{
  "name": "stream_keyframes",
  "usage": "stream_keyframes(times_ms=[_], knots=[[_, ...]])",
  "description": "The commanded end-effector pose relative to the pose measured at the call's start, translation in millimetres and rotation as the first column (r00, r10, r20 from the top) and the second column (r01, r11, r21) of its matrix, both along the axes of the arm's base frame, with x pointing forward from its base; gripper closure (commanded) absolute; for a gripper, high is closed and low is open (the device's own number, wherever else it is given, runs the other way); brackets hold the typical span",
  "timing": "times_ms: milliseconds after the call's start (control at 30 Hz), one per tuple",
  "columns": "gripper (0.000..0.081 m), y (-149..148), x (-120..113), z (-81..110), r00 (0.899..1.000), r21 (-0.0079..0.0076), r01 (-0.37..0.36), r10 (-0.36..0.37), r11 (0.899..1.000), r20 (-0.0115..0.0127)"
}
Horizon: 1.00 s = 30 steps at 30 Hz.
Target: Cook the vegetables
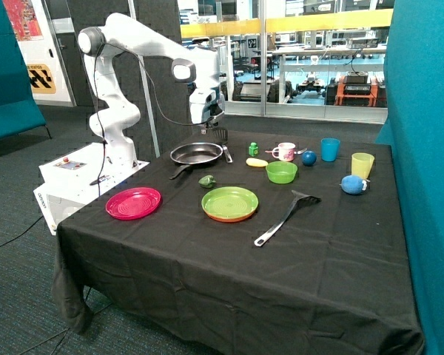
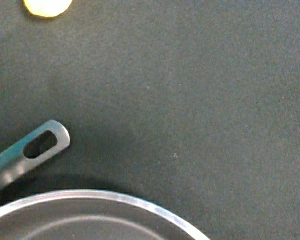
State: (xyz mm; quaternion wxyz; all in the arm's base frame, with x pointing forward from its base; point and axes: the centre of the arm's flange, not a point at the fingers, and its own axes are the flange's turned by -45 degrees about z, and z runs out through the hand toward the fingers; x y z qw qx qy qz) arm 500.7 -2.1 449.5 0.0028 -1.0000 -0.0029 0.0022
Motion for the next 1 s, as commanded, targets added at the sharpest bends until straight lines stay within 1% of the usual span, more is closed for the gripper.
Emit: stream_keyframes(times_ms=[0,100,133,167,200,267,367,600,800,967], knots=[[0.0000,2.1,-0.7,0.5,0.979,-0.0056,-0.204,0.204,0.979,0.0044],[0.0000,0.4,-1.6,-1.8,0.976,-0.0056,-0.219,0.219,0.976,0.0044],[0.0151,-0.1,-1.9,-2.3,0.975,-0.0056,-0.222,0.222,0.975,0.0044],[0.0254,-0.9,-2.1,-2.7,0.974,-0.0056,-0.225,0.225,0.974,0.0044],[0.0306,-1.7,-2.2,-3.1,0.973,-0.0056,-0.232,0.232,0.973,0.0044],[0.0345,-3.1,-2.7,-3.8,0.972,-0.0056,-0.234,0.234,0.972,0.0044],[0.0355,-6.2,-3.4,-4.8,0.971,-0.0056,-0.238,0.238,0.971,0.0044],[0.0345,-22.2,-3.2,-10.1,0.979,-0.0056,-0.203,0.203,0.979,0.0044],[0.0330,-45.0,1.9,-17.9,0.987,-0.0056,-0.158,0.158,0.987,0.0044],[0.0302,-69.5,8.0,-25.7,0.995,-0.0056,-0.099,0.099,0.995,0.0044]])
